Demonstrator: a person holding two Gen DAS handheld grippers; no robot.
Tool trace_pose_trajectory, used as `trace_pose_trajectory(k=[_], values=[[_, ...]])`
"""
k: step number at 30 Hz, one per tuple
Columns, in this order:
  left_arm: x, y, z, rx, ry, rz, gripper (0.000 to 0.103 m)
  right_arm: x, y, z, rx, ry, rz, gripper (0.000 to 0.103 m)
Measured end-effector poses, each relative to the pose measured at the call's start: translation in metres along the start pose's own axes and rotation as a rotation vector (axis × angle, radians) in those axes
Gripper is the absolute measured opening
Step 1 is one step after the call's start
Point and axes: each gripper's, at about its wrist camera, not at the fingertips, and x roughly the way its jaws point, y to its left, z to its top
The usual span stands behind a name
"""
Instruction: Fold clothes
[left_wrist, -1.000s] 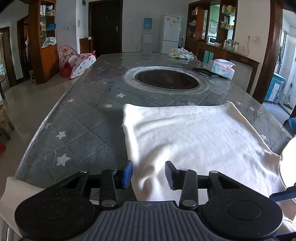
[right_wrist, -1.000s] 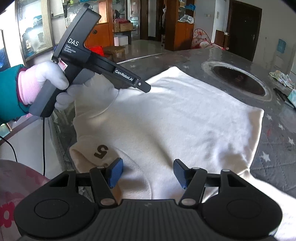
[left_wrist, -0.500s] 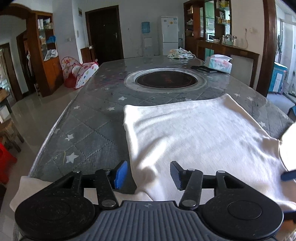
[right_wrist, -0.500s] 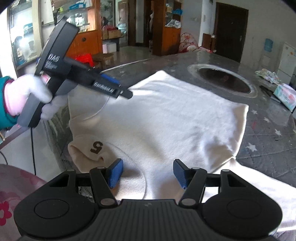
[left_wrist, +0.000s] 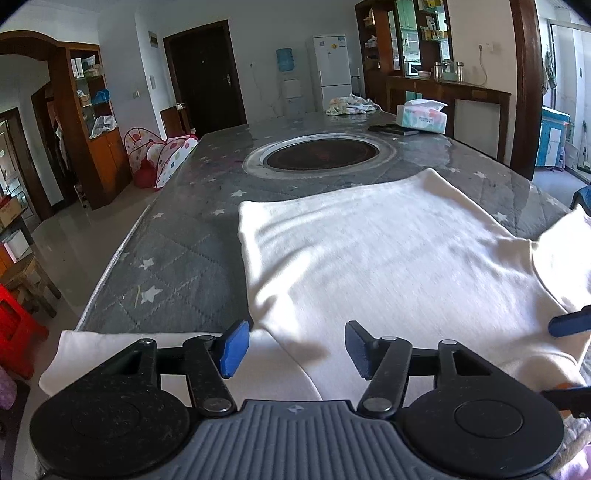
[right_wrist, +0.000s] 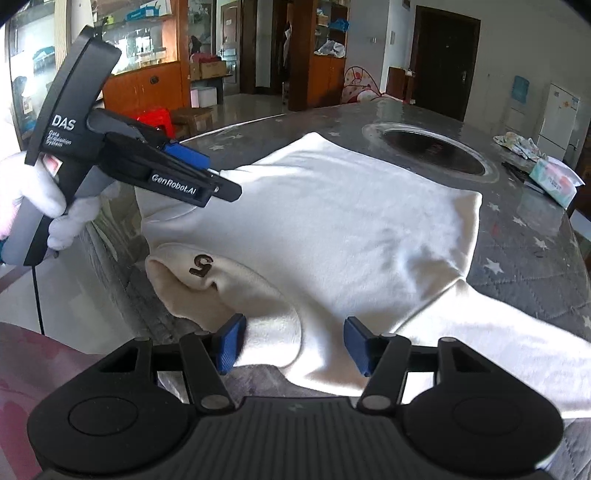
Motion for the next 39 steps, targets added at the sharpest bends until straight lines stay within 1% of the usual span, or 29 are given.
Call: trace_pose_trajectory(k=[7, 12, 16, 21, 23, 25, 26, 28, 30, 32, 37, 39], values=[[-0.006, -0.015, -0.007, 0.031, -0.007, 0.032, 0.062, -0.002, -0.001, -0.008, 0.013, -0.017, -0.001, 0.059], [-0.019, -0.025, -0.014, 0.053, -0.026, 0.063, 0.062, -0.005, -0.001, -0.013, 0.032, -0.041, -0.002, 0.059], [-0.029, -0.029, -0.021, 0.067, -0.050, 0.060, 0.062, -0.014, -0.001, -0.016, 0.040, -0.062, 0.003, 0.059], [-0.029, -0.034, -0.036, 0.101, -0.036, 0.032, 0.062, -0.025, -0.005, -0.015, 0.072, -0.093, -0.002, 0.059], [-0.029, -0.036, -0.039, 0.107, -0.044, 0.031, 0.062, -0.027, -0.005, -0.014, 0.074, -0.105, -0.007, 0.058], [-0.030, -0.036, -0.039, 0.115, -0.047, 0.029, 0.062, -0.028, -0.004, -0.010, 0.078, -0.110, -0.005, 0.057], [-0.031, -0.036, -0.040, 0.116, -0.047, 0.025, 0.062, -0.027, -0.002, -0.008, 0.074, -0.108, -0.001, 0.052], [-0.031, -0.037, -0.041, 0.126, -0.050, 0.021, 0.062, -0.023, 0.002, -0.005, 0.064, -0.100, 0.009, 0.049], [-0.031, -0.038, -0.042, 0.138, -0.051, 0.021, 0.062, -0.018, 0.006, -0.003, 0.056, -0.086, 0.021, 0.042], [-0.031, -0.038, -0.041, 0.147, -0.049, 0.023, 0.062, -0.015, 0.010, -0.004, 0.046, -0.070, 0.021, 0.040], [-0.029, -0.040, -0.037, 0.161, -0.030, 0.026, 0.063, -0.007, 0.020, -0.007, 0.021, -0.030, 0.020, 0.039], [-0.027, -0.040, -0.035, 0.161, -0.024, 0.030, 0.068, -0.008, 0.022, -0.007, 0.019, -0.027, 0.017, 0.039]])
